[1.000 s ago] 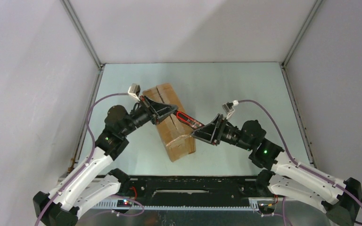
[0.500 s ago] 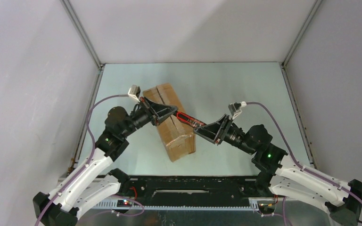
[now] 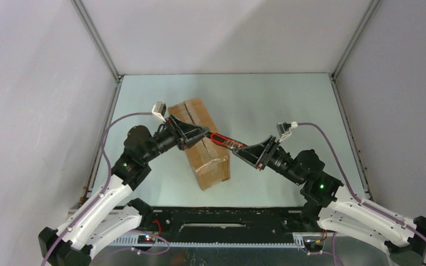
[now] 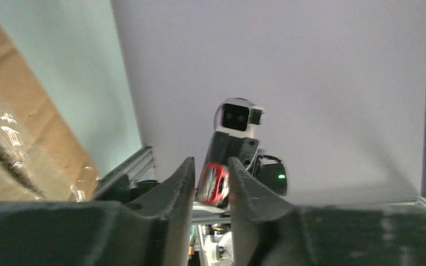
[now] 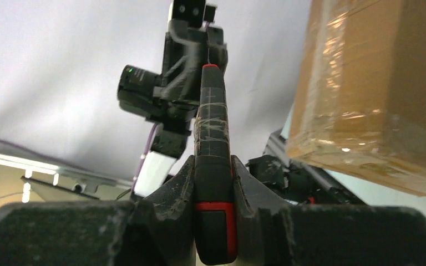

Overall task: Unpack the express box
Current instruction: Adjust the knife, then cut the express box at the center of the board.

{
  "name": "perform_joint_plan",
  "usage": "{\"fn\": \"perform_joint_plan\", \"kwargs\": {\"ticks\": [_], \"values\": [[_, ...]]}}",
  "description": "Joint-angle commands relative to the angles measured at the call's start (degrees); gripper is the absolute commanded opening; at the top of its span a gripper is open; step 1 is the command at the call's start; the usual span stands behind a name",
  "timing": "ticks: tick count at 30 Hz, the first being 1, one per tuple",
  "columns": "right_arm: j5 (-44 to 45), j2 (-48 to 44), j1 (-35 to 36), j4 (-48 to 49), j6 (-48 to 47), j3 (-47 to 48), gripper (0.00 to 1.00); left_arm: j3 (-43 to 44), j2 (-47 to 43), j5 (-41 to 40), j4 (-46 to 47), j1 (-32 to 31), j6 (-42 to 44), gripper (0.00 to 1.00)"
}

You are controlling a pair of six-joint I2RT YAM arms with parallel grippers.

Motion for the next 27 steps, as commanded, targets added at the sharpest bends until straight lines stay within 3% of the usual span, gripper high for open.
{"fn": "perform_joint_plan", "kwargs": {"ticks": [1, 4, 5, 8, 10, 12, 15, 17, 20, 27], "values": [[7.41, -3.74, -1.11, -5.20, -3.51, -0.32, 0.00, 2.44, -0.54, 1.03, -7.36, 0.56, 6.05, 0.55], [9.08, -7.90, -1.79, -11.55, -4.07, -0.44, 0.00, 7.40, -0.36, 0.09, -19.93, 0.75, 15.02, 0.81], [9.62, -9.72, -2.11, -14.39, -3.84, -0.80, 0.00, 10.89, 0.35, -0.22, -24.94, 0.85, 21.03, 0.85], [9.33, -15.87, -3.57, -19.82, -3.10, -2.33, 0.00, 22.35, 4.20, -3.84, -43.48, 0.23, 38.45, 0.88], [9.33, -19.18, -4.13, -25.60, -3.22, -2.52, 0.00, 29.65, 8.16, -4.96, -53.39, -1.27, 49.39, 0.98], [9.34, -21.82, -4.23, -29.72, -4.04, -2.52, 0.00, 35.68, 11.53, -12.21, -61.33, -5.61, 55.38, 1.00], [10.69, -25.24, -4.27, -35.34, -4.31, -2.52, 0.00, 39.56, 17.02, -16.11, -62.83, -6.30, 49.73, 1.00], [12.45, -27.54, -4.23, -37.88, -4.45, -2.52, 0.00, 39.18, 20.13, -14.62, -61.36, -6.37, 43.28, 1.00], [14.15, -29.88, -4.36, -39.19, -4.25, -2.52, 0.00, 33.19, 19.62, -15.64, -52.86, -6.29, 30.22, 1.00], [13.44, -31.40, -4.36, -38.67, -3.20, -3.85, 0.00, 22.94, 18.44, -19.74, -38.08, -6.30, 11.47, 0.97]]}}
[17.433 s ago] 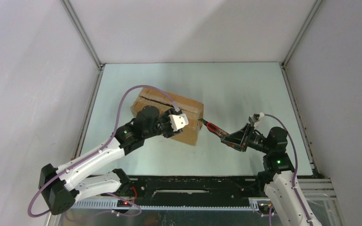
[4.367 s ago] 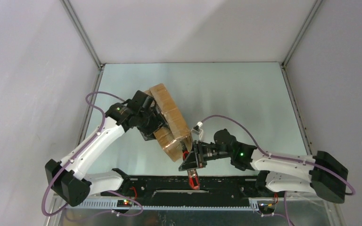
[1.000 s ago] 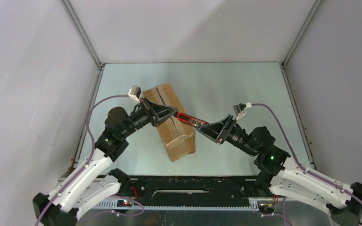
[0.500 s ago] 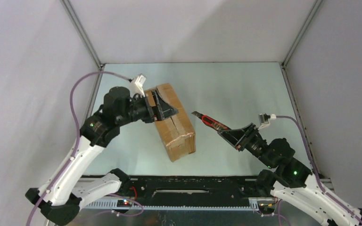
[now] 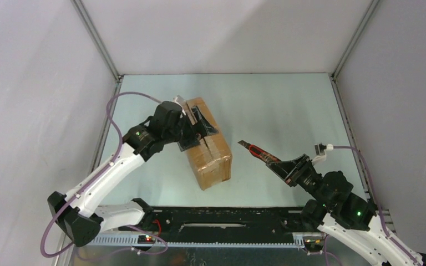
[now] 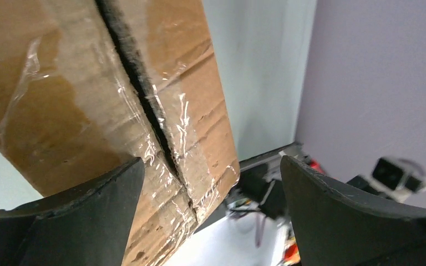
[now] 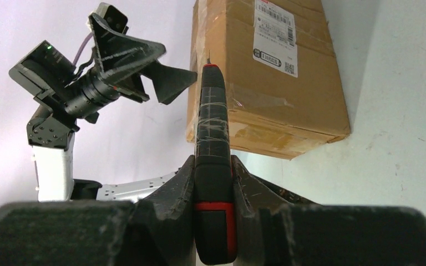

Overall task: Unpack the express box
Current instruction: Cut the express box at the center of the board.

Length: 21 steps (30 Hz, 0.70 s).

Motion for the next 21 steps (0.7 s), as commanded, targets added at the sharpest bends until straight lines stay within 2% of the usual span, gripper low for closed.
{"fn": "perform_joint_plan", "kwargs": {"ticks": [1, 4, 5, 8, 11, 14, 17, 21], "values": [[1.19, -1.21, -0.16, 0.91, 0.42, -0.66, 0.00, -5.44, -2.02, -3.97, 11.49, -0.06, -15.37, 0.96], [1.01, -1.67, -0.20, 1.57, 0.49, -0.80, 0.00, -8.92, -1.69, -4.43, 14.19, -0.14, -20.93, 0.92], [0.76, -1.62, -0.20, 2.17, 0.32, -0.89, 0.00, -10.63, -1.87, -4.17, 17.79, -0.20, -22.40, 0.91], [0.30, -0.60, -0.20, 3.99, 0.49, -1.89, 0.00, -11.45, -1.27, -4.20, 18.90, -0.57, -24.66, 0.87], [0.23, 0.72, -0.07, 6.60, 1.45, -3.97, 0.00, -10.41, -1.20, -5.71, 17.14, -1.19, -24.99, 0.88], [1.66, 1.90, 0.32, 7.86, 2.21, -5.04, 0.00, -10.92, -1.42, -5.45, 19.71, -1.30, -26.50, 0.88], [3.28, 2.49, 0.79, 9.44, 2.04, -5.65, 0.00, -8.19, 0.28, -5.72, 16.76, -1.52, -27.20, 0.89], [2.85, 5.88, 1.71, 11.97, 2.28, -6.23, 0.00, -10.50, -0.07, -7.49, 17.29, -1.58, -33.43, 0.91]]}}
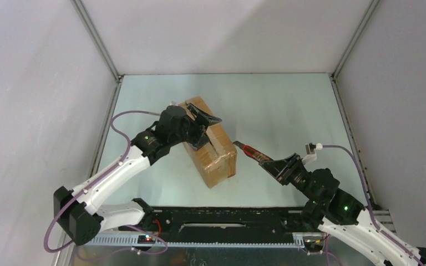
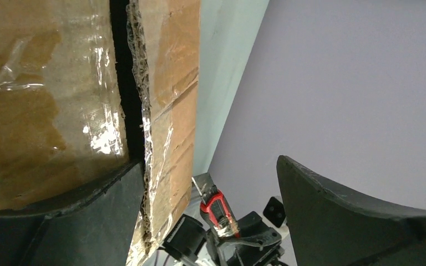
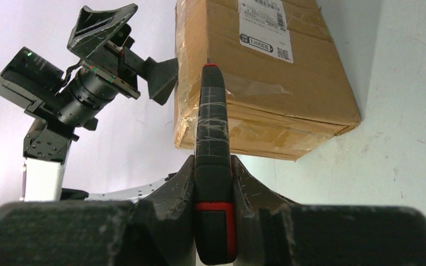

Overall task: Unpack the express box
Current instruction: Cut the express box at the center of the board.

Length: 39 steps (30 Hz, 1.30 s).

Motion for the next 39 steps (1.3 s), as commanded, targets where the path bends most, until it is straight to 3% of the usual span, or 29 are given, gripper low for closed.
{"fn": "perform_joint_plan", "kwargs": {"ticks": [1, 4, 9, 12, 15, 16, 18, 26, 33, 39], "values": [[2.40, 3.64, 1.32, 6.60, 0.77, -0.95, 0.00, -0.94, -0.11, -3.78, -1.65, -0.52, -6.59, 0.91], [2.87, 5.50, 2.62, 9.80, 0.60, -1.50, 0.00, -2.25, -0.58, -5.92, 1.40, -0.59, -7.20, 0.93], [1.02, 10.26, 3.66, 14.17, 0.11, -1.47, 0.00, -2.79, 4.79, 0.44, 3.74, -1.29, -8.89, 0.88], [0.05, 11.51, 3.80, 15.46, -0.12, -1.59, 0.00, -5.70, 6.59, 3.67, 9.24, -2.07, -12.51, 0.71], [-0.50, 11.42, 3.15, 15.69, -0.61, -1.37, 0.00, -8.28, 6.98, 5.06, 13.42, -2.12, -15.10, 0.45], [-0.73, 11.00, 2.53, 15.35, -0.62, -1.34, 0.00, -9.14, 6.78, 5.41, 14.84, -2.14, -15.92, 0.34], [-0.52, 8.73, 1.15, 11.49, 0.07, -0.58, 0.00, -10.91, 5.83, 5.45, 16.69, -2.05, -18.30, 0.03], [0.55, -7.06, -1.45, 1.75, 8.02, -1.14, 0.00, -11.39, 1.30, 0.08, 10.90, -2.16, -25.65, 0.00], [-7.19, -1.73, 0.02, 7.56, 8.42, -2.24, 0.00, -10.43, 1.09, -0.90, 10.44, -1.89, -29.09, 0.00], [-5.82, -0.93, 4.15, 13.16, 11.47, -6.37, 0.00, -11.94, 1.02, -1.43, 12.83, -1.91, -30.24, 0.00]]}}
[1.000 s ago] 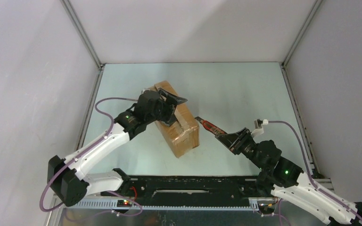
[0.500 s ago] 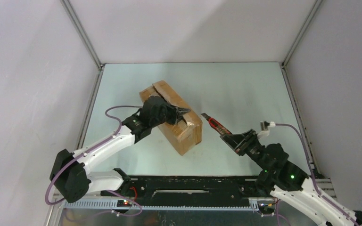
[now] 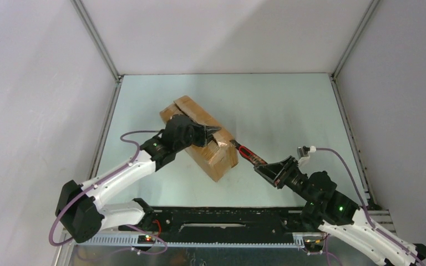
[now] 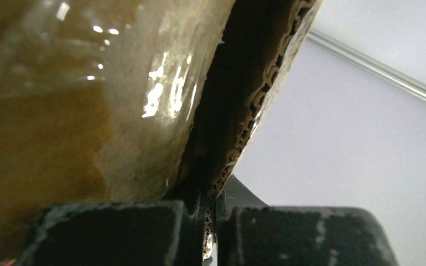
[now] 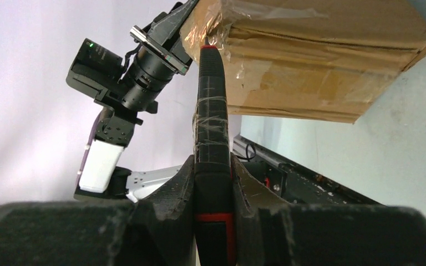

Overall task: Unpack the express box
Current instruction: Cut the express box at the center of the board.

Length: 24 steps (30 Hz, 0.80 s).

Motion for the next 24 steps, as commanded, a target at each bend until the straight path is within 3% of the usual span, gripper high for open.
{"fn": "perform_joint_plan", "kwargs": {"ticks": [1, 4, 10, 16, 24], "values": [[-0.94, -0.05, 2.65, 7.62, 3.68, -3.12, 0.00, -2.42, -0.51, 0.23, -0.97, -0.27, -7.73, 0.00], [-0.18, -0.34, 3.91, 8.79, 5.87, -4.98, 0.00, -2.91, -0.38, 0.23, -0.33, -0.31, -8.13, 0.00], [4.51, -7.07, 4.80, 1.24, 6.97, -4.33, 0.00, -3.05, -0.18, -1.65, -0.19, -0.22, -8.50, 0.00], [4.06, -4.34, 5.58, 1.19, 7.61, -3.15, 0.00, -3.17, -0.23, -3.18, 0.61, -0.15, -8.96, 0.00], [5.54, -1.27, 6.17, 9.83, 9.26, -5.36, 0.00, -3.79, 0.09, -2.77, 1.06, -0.20, -9.21, 0.00]]}}
